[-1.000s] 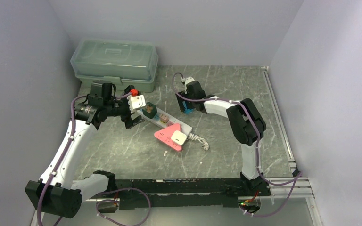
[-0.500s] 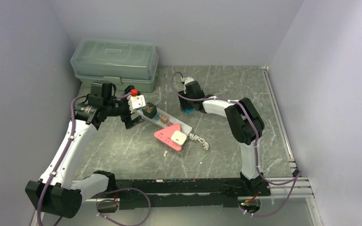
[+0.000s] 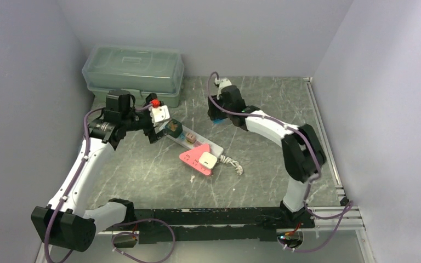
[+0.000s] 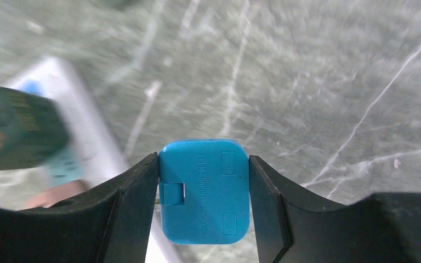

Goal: Insert the plug
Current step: Pick up the plug from the center of the board.

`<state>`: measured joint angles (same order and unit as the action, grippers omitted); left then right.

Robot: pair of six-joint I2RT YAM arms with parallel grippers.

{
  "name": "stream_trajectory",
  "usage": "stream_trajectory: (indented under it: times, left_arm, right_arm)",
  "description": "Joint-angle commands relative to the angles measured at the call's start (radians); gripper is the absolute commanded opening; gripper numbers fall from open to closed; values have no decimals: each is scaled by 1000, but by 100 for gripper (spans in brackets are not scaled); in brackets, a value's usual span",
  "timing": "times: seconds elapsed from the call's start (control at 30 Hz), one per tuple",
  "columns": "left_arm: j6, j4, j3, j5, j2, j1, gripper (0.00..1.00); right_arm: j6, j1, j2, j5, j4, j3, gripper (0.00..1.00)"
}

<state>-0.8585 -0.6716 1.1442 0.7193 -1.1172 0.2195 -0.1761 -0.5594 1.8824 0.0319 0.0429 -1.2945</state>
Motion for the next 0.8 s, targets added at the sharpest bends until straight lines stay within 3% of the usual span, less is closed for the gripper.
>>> stream_trajectory:
  times: [0.0, 0.2, 0.4, 0.77]
  left_arm:
    - [14, 238, -55, 39, 25, 10, 100]
    - [-111, 455, -121, -72, -2, 124, 100]
    - [-79, 659, -150, -167, -20, 186, 100]
    - [-79, 517, -172, -41, 33, 212, 100]
  right_arm:
    - [-83, -42, -204, -26, -48, 23, 48]
    - [-148, -112, -325, -46, -19, 21, 48]
    - [-193, -161, -383, -73, -7, -8, 48]
    - [-230, -211, -444, -86, -32, -17, 48]
